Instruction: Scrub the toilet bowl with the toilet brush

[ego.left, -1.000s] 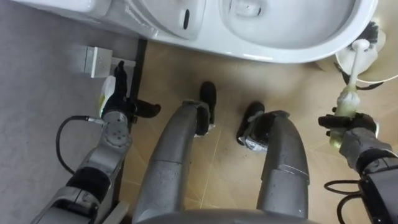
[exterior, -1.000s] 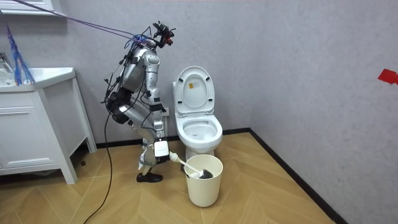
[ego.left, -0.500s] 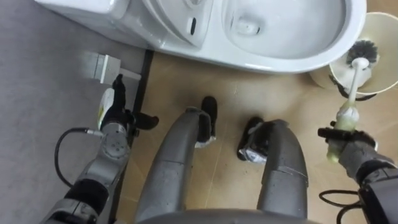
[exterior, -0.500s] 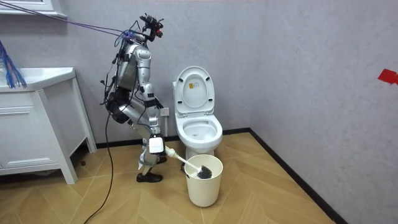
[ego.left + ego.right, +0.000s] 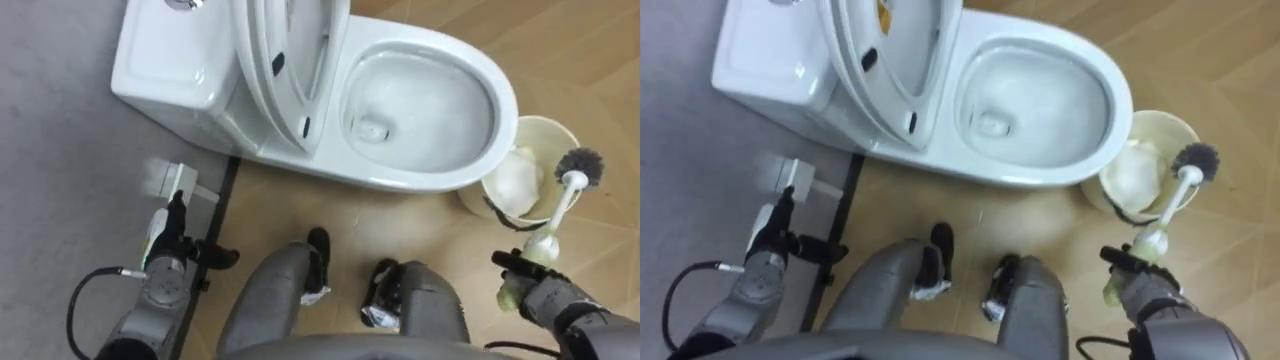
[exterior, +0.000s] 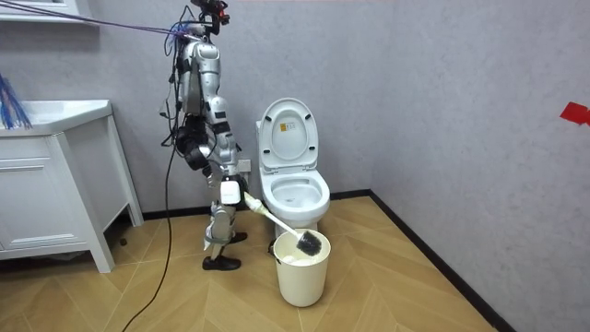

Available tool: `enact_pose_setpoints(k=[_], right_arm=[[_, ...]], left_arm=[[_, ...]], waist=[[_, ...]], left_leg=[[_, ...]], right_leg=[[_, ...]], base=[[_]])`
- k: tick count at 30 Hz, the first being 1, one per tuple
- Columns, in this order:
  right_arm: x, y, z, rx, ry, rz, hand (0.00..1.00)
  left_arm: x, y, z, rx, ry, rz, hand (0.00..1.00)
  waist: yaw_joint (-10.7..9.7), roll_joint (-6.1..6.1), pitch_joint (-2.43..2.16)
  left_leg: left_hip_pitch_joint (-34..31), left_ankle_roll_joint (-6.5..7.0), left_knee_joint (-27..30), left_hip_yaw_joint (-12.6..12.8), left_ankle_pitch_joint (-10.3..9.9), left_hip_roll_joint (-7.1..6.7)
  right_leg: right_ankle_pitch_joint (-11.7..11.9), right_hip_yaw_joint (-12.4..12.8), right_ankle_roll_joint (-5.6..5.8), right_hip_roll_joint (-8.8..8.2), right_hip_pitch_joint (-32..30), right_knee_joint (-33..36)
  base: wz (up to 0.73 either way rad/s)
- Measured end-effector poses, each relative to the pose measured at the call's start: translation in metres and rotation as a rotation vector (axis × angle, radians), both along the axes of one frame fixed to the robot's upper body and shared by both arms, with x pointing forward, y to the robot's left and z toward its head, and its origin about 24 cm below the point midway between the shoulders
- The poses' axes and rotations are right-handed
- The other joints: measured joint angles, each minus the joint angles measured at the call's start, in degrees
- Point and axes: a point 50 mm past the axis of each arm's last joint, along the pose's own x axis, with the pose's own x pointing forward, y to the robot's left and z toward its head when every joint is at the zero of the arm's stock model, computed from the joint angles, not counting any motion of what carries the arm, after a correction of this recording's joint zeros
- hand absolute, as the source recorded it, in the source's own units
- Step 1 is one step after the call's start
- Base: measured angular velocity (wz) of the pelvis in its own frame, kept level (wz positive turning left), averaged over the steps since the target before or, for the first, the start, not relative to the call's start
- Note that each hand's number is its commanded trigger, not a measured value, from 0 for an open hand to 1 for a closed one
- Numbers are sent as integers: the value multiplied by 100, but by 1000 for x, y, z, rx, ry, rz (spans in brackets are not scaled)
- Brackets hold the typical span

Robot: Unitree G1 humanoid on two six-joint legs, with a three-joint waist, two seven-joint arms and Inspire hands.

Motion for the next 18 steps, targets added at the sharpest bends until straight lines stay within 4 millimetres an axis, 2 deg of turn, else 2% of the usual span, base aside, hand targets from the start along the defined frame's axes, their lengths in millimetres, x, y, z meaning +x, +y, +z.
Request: enact_pose_setpoints(k=[1,3,5,7,10,13,16,17,18], right_arm=[[-8,2,-3,1,11,-2,100],[-20,2,-6,3,39,-8,100],[-32,1,-8,0,67,-6,100],[-38,2,-9,5,81,-2,100],[-41,1,-9,-10,97,40,100],[-40,1,-9,-36,104,123,100],[-35,1,-8,-46,104,179,100],[-33,1,-8,-50,103,189,100],[-32,1,-7,-59,104,214,100]], left_arm=[[-7,2,-2,-4,11,17,0],[-17,4,-4,-11,27,36,0],[-24,5,-6,-8,40,40,0],[-35,7,-7,13,60,33,0],[-43,5,-2,51,52,-23,0],[-39,4,8,112,-1,-86,0],[-33,2,16,168,-39,-144,0],[-34,2,16,179,-37,-148,0],[-35,4,17,209,-37,-161,0]], waist=[[-5,-11,-9],[-18,-33,-21],[-97,-50,-34],[-151,-102,-63],[-168,-154,-58],[-152,-220,-55],[-123,-236,-76],[-129,-263,-60],[-123,-253,-92]], left_leg=[[224,-15,-143,-50,11,14],[588,-19,-366,-62,13,12],[899,-19,-559,-86,9,-17],[1207,-25,-755,-75,1,-36],[1593,-39,-951,-70,-10,-68],[1951,-50,-1164,-49,-17,-110],[2221,-65,-1315,-62,-29,-133],[2266,-68,-1337,-63,-30,-137],[2315,-71,-1383,-64,-32,-141]], right_leg=[[89,0,14,97,288,-286],[176,-17,55,176,713,-667],[233,-144,94,188,1061,-979],[303,-156,121,233,1398,-1292],[378,-178,153,298,1858,-1631],[392,-143,183,308,2198,-1842],[406,-141,207,326,2472,-2032],[408,-136,210,329,2516,-2049],[410,-133,213,338,2569,-2103]], base=[[0],[4],[9],[2],[0],[0],[0],[0],[0]])
